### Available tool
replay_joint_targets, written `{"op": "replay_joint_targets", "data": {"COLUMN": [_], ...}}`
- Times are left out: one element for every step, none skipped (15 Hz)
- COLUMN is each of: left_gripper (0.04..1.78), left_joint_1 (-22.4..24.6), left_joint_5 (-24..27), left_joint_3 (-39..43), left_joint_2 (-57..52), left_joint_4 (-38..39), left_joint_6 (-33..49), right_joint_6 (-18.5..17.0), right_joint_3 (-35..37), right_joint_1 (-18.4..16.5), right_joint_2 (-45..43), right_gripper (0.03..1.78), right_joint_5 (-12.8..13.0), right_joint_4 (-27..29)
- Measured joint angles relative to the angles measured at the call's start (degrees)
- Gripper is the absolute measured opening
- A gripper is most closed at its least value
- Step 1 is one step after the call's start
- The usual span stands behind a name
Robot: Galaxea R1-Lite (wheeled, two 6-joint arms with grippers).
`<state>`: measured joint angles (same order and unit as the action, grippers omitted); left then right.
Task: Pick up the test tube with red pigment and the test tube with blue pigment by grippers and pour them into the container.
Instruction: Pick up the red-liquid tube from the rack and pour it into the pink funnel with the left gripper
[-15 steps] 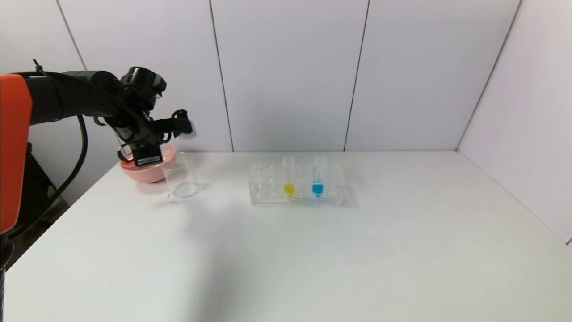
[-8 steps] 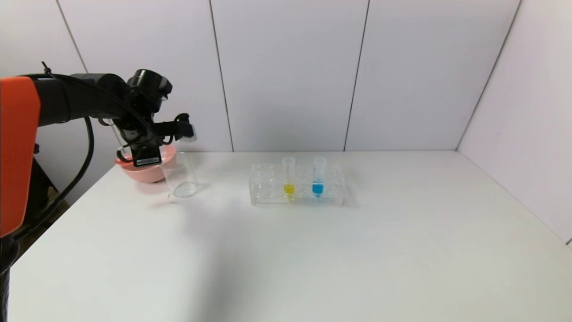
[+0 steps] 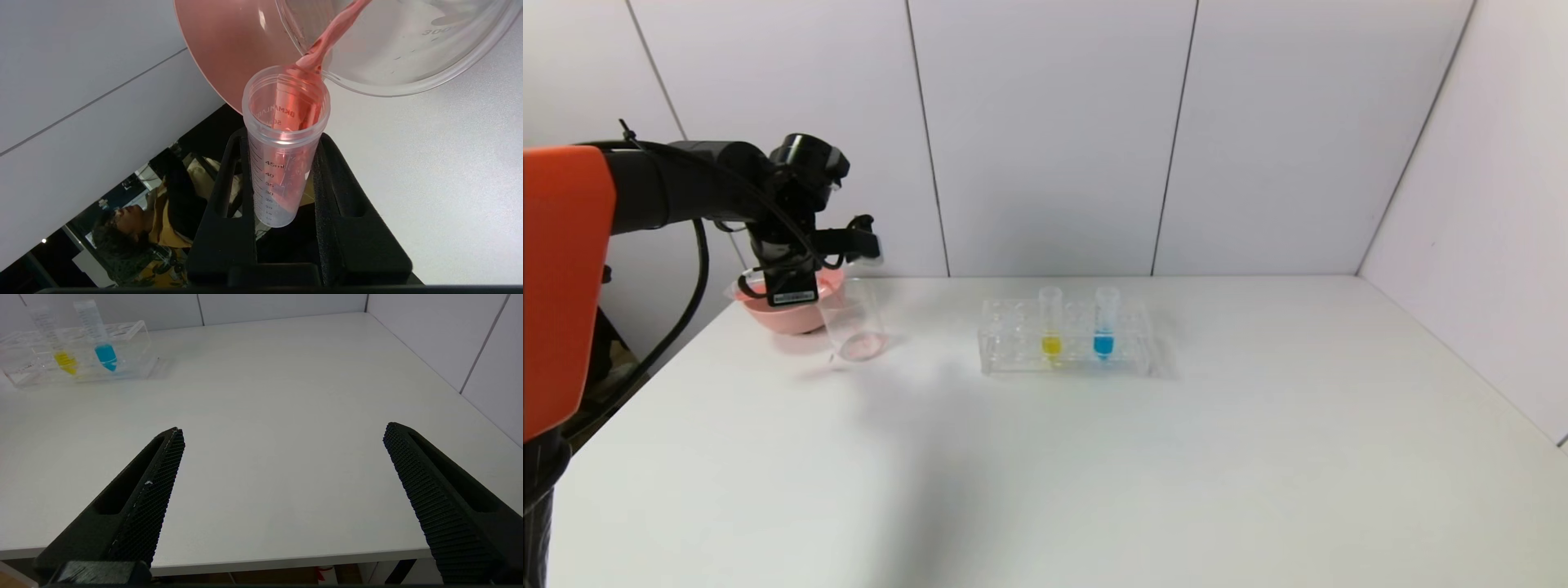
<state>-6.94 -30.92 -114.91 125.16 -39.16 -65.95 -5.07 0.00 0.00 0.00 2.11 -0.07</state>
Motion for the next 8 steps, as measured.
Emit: {"op": "replay_joint_targets", "data": {"left_gripper": [0.43,0.43,0.43,0.43,0.43,0.43,0.43,0.43], "left_joint_1": [-0.1,-0.3,-0.4,-0.5,-0.5,-0.6,-0.7,-0.9], "left_joint_5": [-0.1,-0.1,-0.1,-0.1,-0.2,-0.7,-1.3,-1.7], "left_joint_3": [0.0,0.0,0.0,0.0,0.0,0.0,0.0,0.0], "left_joint_2": [0.1,0.1,0.1,0.1,0.1,0.1,0.1,0.1], "left_joint_4": [0.0,0.0,0.0,-0.1,-0.1,-0.1,-0.2,-0.4], "left_joint_6": [-0.1,-0.1,-0.1,-0.2,-0.4,-0.5,-0.7,-0.7], "right_joint_6": [0.0,0.0,0.0,0.0,0.0,0.0,0.0,0.0], "right_joint_3": [0.0,0.0,0.0,0.0,0.0,0.0,0.0,0.0], "right_joint_1": [0.0,0.0,0.0,0.0,0.0,0.0,0.0,0.0], "right_joint_2": [0.0,0.0,0.0,0.0,0.0,0.0,0.0,0.0], "right_gripper": [1.77,1.77,1.77,1.77,1.77,1.77,1.77,1.77], "right_joint_5": [0.0,0.0,0.0,0.0,0.0,0.0,0.0,0.0], "right_joint_4": [0.0,0.0,0.0,0.0,0.0,0.0,0.0,0.0]}}
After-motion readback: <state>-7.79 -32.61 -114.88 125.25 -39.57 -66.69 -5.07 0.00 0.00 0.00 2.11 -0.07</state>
